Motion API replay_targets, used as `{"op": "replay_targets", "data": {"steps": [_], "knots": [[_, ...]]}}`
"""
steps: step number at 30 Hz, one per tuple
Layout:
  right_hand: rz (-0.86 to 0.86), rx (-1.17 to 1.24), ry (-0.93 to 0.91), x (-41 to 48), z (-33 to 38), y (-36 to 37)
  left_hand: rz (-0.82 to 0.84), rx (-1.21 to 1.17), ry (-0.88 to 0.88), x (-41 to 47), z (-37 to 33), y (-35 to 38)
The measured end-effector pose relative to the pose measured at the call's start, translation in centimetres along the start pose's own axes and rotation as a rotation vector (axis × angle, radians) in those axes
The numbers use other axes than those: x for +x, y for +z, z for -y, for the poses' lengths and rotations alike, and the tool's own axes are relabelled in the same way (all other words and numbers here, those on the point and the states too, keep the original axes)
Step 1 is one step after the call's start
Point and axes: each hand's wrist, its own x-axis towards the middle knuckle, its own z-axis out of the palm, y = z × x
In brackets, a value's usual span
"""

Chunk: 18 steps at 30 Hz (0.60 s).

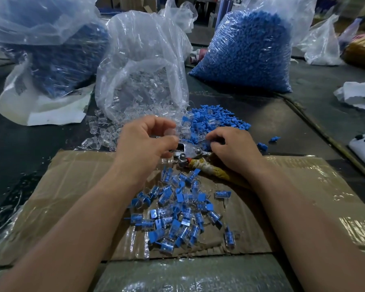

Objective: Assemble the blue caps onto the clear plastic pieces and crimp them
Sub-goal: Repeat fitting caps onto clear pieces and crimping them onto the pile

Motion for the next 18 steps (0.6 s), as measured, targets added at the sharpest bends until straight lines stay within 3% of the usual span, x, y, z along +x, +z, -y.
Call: {"op": "replay_targets", "data": {"steps": [8,13,18], "knots": [[-0.133,0.073,0.066,0.03,-0.56,-0.02,-0.042,0.039,-0.01,0.15,0.12,-0.08],[0.041,-0.062,0.139,0.13,-0.27,-0.33,-0.064,0.039,0.004,0.22,0.2,-0.08],[0.047,0.007,0.162,0.17,-0.14,-0.44,-0.062,0.07,0.002,0.18,0.18,-0.02]]}}
